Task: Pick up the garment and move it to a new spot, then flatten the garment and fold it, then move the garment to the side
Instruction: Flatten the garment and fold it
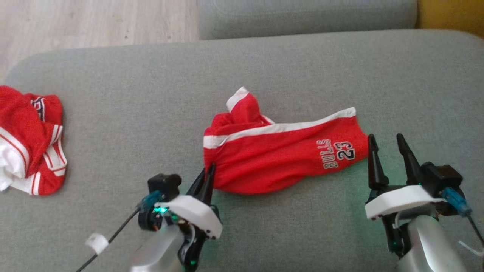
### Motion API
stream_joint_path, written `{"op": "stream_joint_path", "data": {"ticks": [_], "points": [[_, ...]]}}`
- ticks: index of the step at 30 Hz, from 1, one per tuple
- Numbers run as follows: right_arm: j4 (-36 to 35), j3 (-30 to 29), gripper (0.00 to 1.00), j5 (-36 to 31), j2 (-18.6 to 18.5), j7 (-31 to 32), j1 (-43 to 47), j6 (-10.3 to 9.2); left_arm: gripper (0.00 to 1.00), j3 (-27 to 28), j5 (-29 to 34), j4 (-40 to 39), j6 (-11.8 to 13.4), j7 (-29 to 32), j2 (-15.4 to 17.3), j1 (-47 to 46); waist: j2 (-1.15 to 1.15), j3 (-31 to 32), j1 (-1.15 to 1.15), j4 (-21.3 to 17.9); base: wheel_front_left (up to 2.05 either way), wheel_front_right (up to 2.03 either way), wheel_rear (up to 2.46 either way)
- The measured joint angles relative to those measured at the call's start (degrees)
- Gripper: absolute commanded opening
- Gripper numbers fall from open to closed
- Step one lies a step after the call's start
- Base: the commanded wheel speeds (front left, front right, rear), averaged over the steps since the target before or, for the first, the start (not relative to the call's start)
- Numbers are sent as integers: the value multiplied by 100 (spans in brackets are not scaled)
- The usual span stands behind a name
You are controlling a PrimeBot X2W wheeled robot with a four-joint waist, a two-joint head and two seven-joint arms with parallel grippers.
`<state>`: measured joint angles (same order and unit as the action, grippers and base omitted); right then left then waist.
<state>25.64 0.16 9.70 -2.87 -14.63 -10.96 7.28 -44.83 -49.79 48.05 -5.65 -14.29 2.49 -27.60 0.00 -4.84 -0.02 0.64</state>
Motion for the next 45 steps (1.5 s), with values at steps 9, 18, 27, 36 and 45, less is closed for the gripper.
{"op": "stream_joint_path", "data": {"ticks": [9,18,27,36,45], "points": [[57,153,100,111,8,0,80,0,100,1111,672,-304,275,0,243,719,0,249,1,-135,0,0,0],[-134,180,100,130,9,0,103,0,100,2732,2529,-1944,1050,-1,416,1809,0,328,1,-281,0,0,0],[505,414,100,-131,10,0,84,0,100,3663,3424,-2095,927,-9,248,2470,0,379,2,-313,0,0,0],[566,421,100,-129,10,0,-135,0,100,3921,3716,-2045,444,-9,55,2453,0,328,1,-235,0,0,0],[558,508,100,-112,9,0,-139,0,100,3094,2346,-1350,-143,-9,18,1414,0,102,2,-281,0,0,0]]}}
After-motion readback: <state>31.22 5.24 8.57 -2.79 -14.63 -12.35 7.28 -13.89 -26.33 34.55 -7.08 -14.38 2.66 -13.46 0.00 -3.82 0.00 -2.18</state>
